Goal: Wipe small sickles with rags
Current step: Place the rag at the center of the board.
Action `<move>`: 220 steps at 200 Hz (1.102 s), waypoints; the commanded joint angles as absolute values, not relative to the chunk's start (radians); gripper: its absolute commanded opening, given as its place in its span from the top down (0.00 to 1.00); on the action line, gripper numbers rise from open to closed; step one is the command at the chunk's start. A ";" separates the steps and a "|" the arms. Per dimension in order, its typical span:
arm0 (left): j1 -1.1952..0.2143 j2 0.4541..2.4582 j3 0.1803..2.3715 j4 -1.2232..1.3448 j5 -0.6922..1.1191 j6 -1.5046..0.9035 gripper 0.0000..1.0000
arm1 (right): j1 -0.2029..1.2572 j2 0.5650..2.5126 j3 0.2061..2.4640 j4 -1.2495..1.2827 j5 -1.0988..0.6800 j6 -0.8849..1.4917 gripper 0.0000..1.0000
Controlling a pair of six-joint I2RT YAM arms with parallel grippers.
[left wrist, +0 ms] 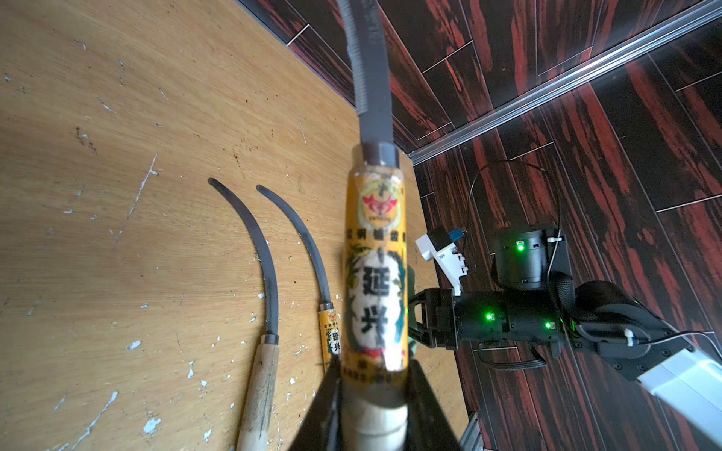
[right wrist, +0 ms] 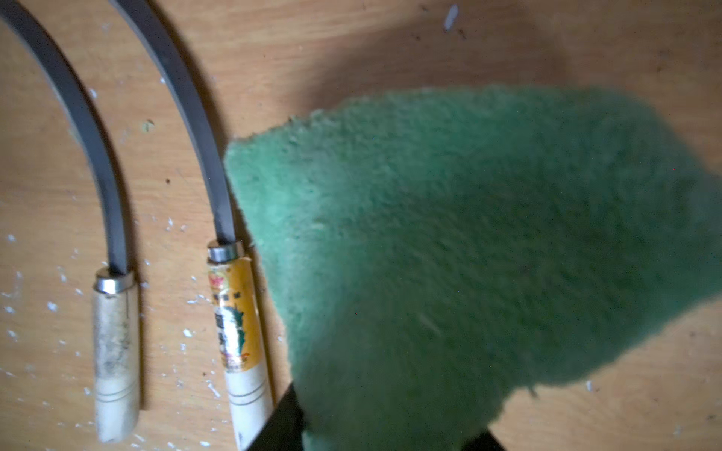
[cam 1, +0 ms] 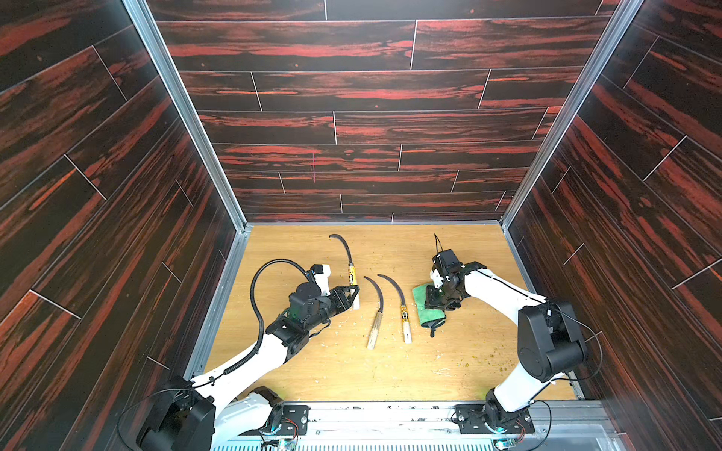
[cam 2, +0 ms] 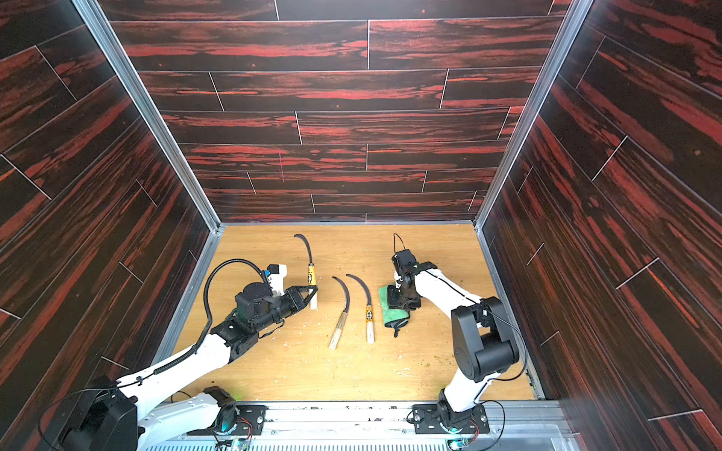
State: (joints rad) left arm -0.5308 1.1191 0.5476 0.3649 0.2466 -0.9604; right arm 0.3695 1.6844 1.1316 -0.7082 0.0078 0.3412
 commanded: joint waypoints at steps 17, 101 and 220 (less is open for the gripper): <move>-0.526 1.097 0.541 0.396 0.251 -0.953 1.00 | 0.366 1.695 1.126 -0.716 0.024 0.335 0.45; -0.527 1.109 0.535 0.416 0.256 -0.955 1.00 | 0.367 1.599 1.140 -0.784 0.076 0.345 0.42; -0.526 1.141 0.532 0.457 0.278 -0.966 1.00 | 0.368 1.494 1.171 -0.861 0.108 0.354 0.13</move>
State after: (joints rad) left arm -0.5308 1.1450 0.5396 0.4129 0.2623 -0.9699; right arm 0.3691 1.5227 1.1511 -0.8215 0.0750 0.3477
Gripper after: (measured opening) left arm 0.255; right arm 0.855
